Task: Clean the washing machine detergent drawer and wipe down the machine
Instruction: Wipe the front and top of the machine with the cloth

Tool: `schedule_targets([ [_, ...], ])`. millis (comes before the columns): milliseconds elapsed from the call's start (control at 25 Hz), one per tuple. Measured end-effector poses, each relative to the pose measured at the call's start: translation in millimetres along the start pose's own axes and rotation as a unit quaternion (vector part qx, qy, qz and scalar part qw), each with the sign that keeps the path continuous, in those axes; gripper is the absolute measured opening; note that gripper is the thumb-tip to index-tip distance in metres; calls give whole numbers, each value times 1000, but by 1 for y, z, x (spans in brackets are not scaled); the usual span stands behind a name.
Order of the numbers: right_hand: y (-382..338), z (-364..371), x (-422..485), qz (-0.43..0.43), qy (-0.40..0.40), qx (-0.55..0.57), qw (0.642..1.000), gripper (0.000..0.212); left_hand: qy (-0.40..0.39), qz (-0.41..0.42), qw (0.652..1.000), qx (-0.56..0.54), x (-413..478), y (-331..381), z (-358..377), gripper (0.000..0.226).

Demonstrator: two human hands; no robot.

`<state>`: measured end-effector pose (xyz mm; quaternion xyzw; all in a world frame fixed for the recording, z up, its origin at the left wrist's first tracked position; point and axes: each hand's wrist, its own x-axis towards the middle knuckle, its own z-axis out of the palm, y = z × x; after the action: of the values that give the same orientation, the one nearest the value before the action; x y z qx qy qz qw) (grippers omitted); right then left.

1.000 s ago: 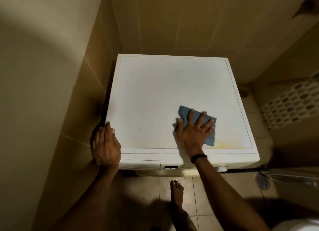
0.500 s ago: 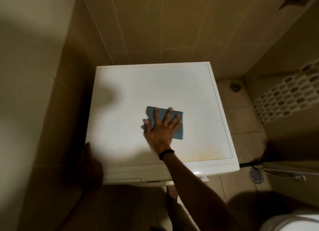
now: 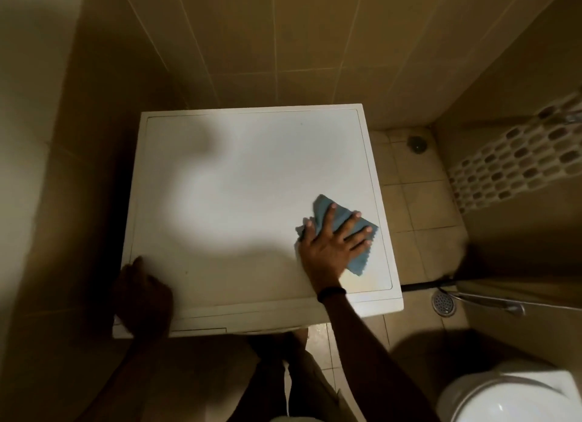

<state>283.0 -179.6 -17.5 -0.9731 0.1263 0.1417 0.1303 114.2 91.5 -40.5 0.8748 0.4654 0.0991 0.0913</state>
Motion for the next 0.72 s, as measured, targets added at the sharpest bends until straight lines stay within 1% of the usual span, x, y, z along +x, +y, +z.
schedule_targets([
  [40, 5, 7, -16, -64, -10, -13, 998, 73, -6, 13, 1000, -9, 1, 13, 2, 40],
  [80, 17, 15, -39, -171, -4, -45, 984, 72, -18, 43, 999, -21, 1, 25, 4, 41],
  [120, 42, 18, -60, -232, -20, -61, 971, 72, -42, 64, 996, -33, 0, 46, 2, 45],
  [160, 74, 18, -72, -248, -22, -76, 966, 72, -68, 61, 995, -35, -2, 59, 5, 51],
  [200, 99, 12, -67, -221, -8, -76, 972, 71, -103, 48, 993, -39, -2, 71, 5, 56],
  [240, 109, 5, -45, -156, 12, -64, 986, 70, -117, 43, 992, -39, 0, 78, 8, 60],
  [280, 102, 0, -14, -74, 44, -37, 996, 70, -124, 33, 991, -37, 2, 83, 9, 63],
  [320, 84, 1, 18, 13, 89, -2, 996, 70, -106, 36, 993, -28, 1, 81, 13, 64],
  [360, 50, -5, 43, 72, 75, 19, 994, 70, -98, 41, 994, -29, 2, 82, 13, 65],
  [400, 17, -7, 55, 64, 70, 8, 995, 71, -84, 43, 995, -31, 2, 81, 15, 65],
  [440, -1, -1, 50, 1, 60, -16, 998, 72, -86, 39, 995, -33, 2, 82, 15, 65],
  [480, -5, 8, 32, -86, 41, -53, 994, 72, -88, 37, 995, -30, 0, 82, 16, 65],
  [520, 4, 13, 5, -172, 23, -72, 982, 71, -88, 35, 995, -29, -2, 83, 15, 65],
  [560, 21, 11, -17, -225, 10, -78, 971, 70, -84, 34, 995, -29, -2, 83, 14, 66],
  [600, 41, 5, -25, -226, -4, -65, 972, 69, -85, 29, 995, -31, 0, 81, 13, 66],
  [640, 52, 1, -14, -198, 10, -49, 979, 68, -85, 33, 995, -30, 0, 78, 14, 66],
  [680, 50, 1, 13, -143, 40, -49, 988, 68, -85, 31, 995, -34, 1, 79, 15, 67],
  [720, 33, -1, 49, -70, 72, -31, 995, 69, -86, 27, 995, -33, 3, 80, 17, 68],
])
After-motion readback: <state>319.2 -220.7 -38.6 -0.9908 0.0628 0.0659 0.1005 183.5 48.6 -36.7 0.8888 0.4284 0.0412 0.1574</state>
